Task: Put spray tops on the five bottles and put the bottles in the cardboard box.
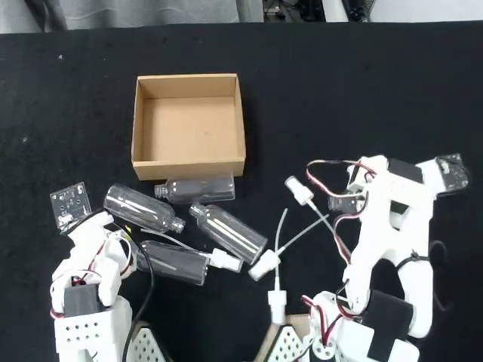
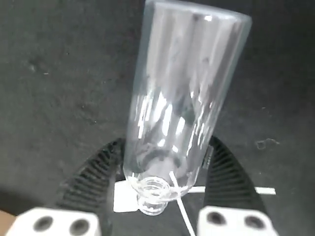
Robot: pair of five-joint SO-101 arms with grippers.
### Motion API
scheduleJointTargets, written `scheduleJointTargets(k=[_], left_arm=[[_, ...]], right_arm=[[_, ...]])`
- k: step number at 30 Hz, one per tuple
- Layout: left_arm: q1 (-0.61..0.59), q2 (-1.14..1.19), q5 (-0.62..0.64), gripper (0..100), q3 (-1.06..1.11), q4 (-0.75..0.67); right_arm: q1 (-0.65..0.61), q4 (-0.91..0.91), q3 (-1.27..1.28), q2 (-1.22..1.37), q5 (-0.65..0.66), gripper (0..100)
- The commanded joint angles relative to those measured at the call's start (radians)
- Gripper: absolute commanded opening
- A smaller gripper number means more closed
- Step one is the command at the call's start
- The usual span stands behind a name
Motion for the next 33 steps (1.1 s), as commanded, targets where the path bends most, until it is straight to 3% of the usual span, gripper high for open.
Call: scheduleJointTargets(k=[1,15,22,33], left_arm=[[-0.005,-0.005,-0.002,12,0.022,-0.002],[-0.007,-0.005,-0.002,12,0.022,-0.002],[-0.007,-0.005,-0.002,12,0.022,-0.002],[-0.007,-0.005,-0.002,12,0.022,-0.002]], right_arm=[[0.025,-0.130,0.051,-0.051,-0.011,14.2],[0.028,-0.193,0.090,-0.061,0.026,15.1],[0.023,-0.192,0.097,-0.053,0.020,34.5],[0.023,-0.158,0.070,-0.061,0.048,31.2]])
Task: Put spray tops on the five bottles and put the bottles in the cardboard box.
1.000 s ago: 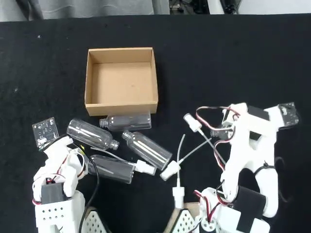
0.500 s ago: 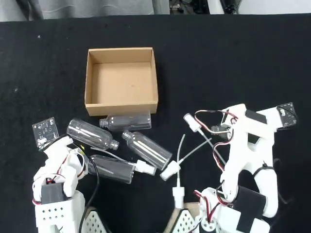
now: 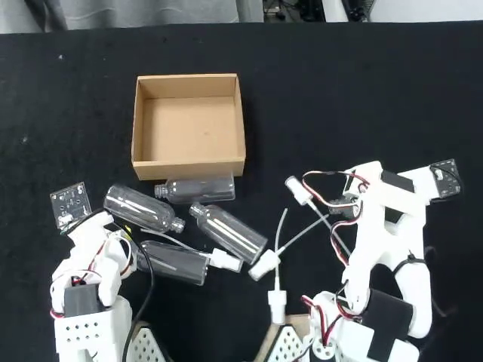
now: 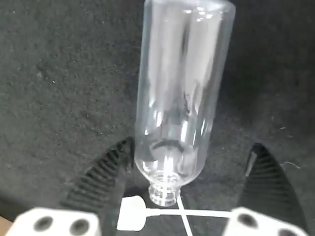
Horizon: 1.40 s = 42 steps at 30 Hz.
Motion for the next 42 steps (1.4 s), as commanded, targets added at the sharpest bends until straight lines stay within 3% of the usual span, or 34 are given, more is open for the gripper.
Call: scheduleJointTargets(k=[1,15,21,33,42], left_arm=[[-0.007,-0.005,-0.002,12,0.022,-0.002],[-0.007,-0.005,-0.002,12,0.022,-0.002],[-0.007,-0.005,-0.002,12,0.022,-0.002],[-0.007,-0.005,-0.002,12,0.022,-0.002],[-0.007,-0.005,-0.002,12,0.022,-0.002]], right_arm=[[0.023,0.040,-0.042,-0.061,0.031,31.2],[0.021,0.316,-0.280,-0.061,0.043,31.2],[0.021,0.459,-0.409,-0.061,0.143,31.2],[0.023,0.578,-0.499,-0.061,0.635,31.1],[0.023,0.580,-0.499,-0.058,0.901,31.1]])
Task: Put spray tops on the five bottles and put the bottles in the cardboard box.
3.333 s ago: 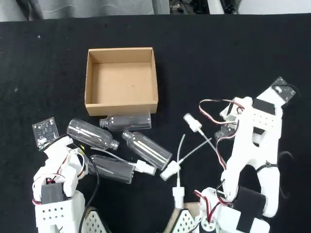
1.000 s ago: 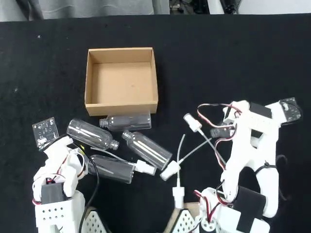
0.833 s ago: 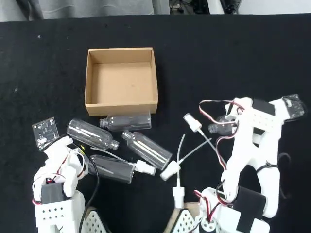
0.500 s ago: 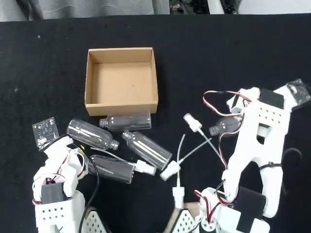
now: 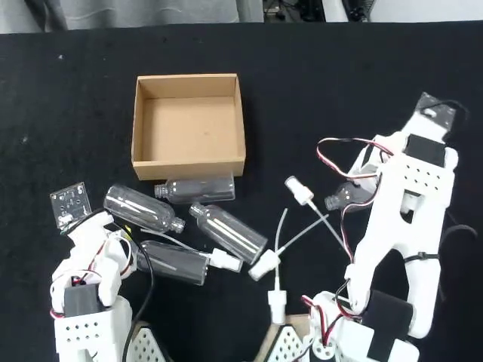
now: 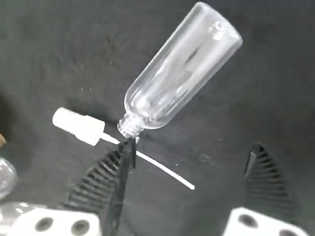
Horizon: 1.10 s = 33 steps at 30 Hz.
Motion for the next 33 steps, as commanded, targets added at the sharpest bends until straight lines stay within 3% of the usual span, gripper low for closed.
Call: scheduleJointTargets(k=[1,18,33], left_arm=[[-0.007,-0.005,-0.002,12,0.022,-0.002],[-0.007,-0.005,-0.002,12,0.022,-0.002],[-0.007,-0.005,-0.002,12,0.022,-0.002]], right_arm=[[0.023,0.009,-0.058,-0.059,0.124,31.1],[0.023,0.002,-0.054,-0.053,0.684,31.1],[0.031,0.008,-0.053,-0.053,1.261,31.2]])
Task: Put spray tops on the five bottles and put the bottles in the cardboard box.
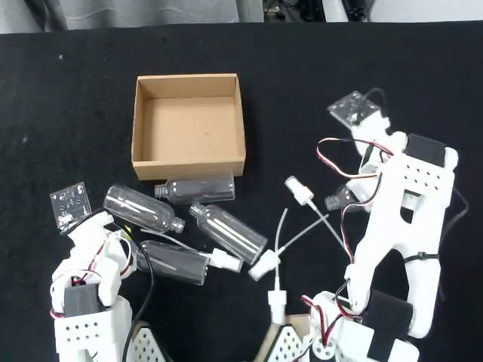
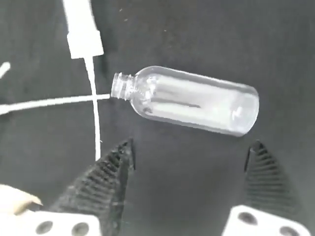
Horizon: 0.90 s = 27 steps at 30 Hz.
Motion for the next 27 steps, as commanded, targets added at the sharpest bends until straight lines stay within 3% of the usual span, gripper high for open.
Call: scheduleJointTargets(k=[1,7,19,27], left_arm=[[-0.007,-0.005,-0.002,12,0.022,-0.002],[-0.007,-0.005,-0.002,12,0.022,-0.002],[-0.007,-0.005,-0.002,12,0.022,-0.002],[-0.007,-0.005,-0.002,12,0.022,-0.002]], right_arm=[[0.031,0.006,-0.053,-0.053,0.137,31.2],[0.028,0.006,-0.053,-0.053,0.362,31.2],[0.023,0.002,0.028,-0.051,0.646,31.2],[0.023,-0.135,0.153,-0.051,0.695,31.3]])
